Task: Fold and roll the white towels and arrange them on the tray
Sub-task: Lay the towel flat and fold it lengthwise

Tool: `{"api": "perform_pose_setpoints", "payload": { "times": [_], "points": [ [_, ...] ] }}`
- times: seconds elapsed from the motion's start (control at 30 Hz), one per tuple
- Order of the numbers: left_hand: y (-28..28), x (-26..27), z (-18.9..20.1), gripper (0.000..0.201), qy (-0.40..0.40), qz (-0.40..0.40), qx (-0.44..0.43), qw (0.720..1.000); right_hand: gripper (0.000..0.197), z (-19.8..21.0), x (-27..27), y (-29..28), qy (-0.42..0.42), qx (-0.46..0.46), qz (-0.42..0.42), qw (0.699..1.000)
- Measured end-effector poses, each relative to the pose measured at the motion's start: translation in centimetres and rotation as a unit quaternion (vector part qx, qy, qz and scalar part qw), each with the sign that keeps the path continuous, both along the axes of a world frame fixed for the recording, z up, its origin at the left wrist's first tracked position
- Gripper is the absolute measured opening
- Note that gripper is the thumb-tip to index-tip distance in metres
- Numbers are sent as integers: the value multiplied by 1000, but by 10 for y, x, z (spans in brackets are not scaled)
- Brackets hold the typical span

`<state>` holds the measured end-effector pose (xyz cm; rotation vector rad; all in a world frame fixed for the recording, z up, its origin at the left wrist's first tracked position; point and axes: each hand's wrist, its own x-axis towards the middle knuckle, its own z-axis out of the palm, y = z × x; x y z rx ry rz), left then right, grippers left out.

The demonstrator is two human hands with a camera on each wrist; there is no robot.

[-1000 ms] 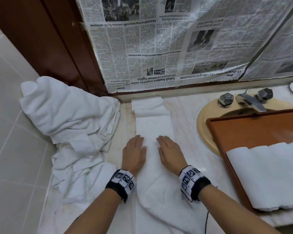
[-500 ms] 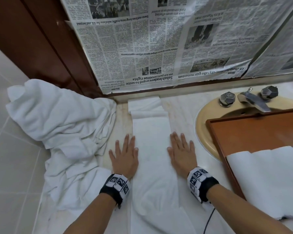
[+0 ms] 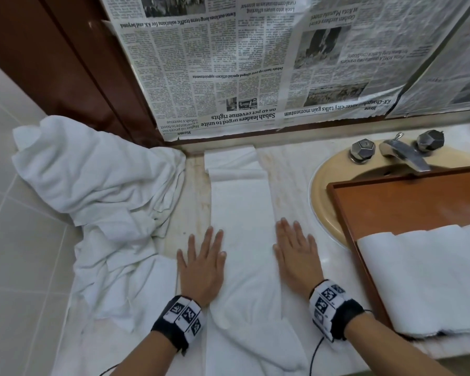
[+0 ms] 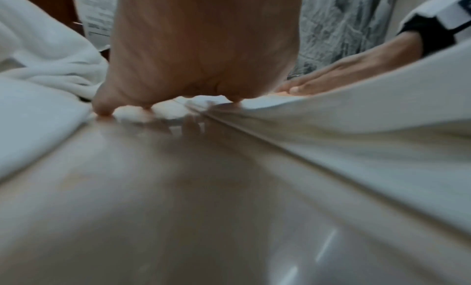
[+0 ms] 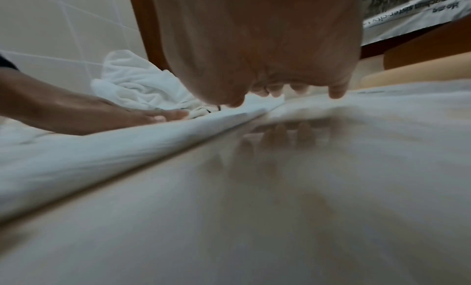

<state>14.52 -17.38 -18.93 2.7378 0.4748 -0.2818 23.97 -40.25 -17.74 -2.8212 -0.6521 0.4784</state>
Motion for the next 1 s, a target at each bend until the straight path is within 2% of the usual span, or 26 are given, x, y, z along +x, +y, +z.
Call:
{"api": "perform_pose_setpoints", "payload": {
  "times": [0.1, 0.2, 0.33, 0.47, 0.63, 0.77, 0.87, 0.93, 1.0],
  "points": [
    [-21, -12, -7, 63, 11, -20, -1, 1000, 63, -1, -28, 10, 2, 26, 67, 997],
    [-24, -13, -10, 62, 24, -10, 7, 1000, 59, -13, -36, 7, 6, -7, 99, 995],
    [-23, 2, -5, 65, 38, -8, 22, 999, 62, -10, -14, 7, 6, -23, 91, 996],
    [-24, 33, -2, 60, 57, 5, 18, 998, 77, -4, 27, 10, 19, -29, 88, 995],
    [-22, 66, 0, 58, 68, 23, 13, 997, 58, -6, 66, 8, 19, -47, 83, 995],
    [-24, 83, 4, 58, 70, 33, 6, 997, 56, -3, 90, 12, 41, -34, 41, 998],
    [-24, 82, 12, 57, 44, 33, -21, 998, 55, 6, 95, 8, 46, 4, -1, 999],
    [-19, 71, 16, 54, -17, 25, -55, 998, 48, 11, 85, -3, 49, 53, -1, 997],
    [-17, 50, 24, 58, -86, -5, -106, 991, 39, 14, 61, -21, 88, 105, -15, 990]
  ]
}}
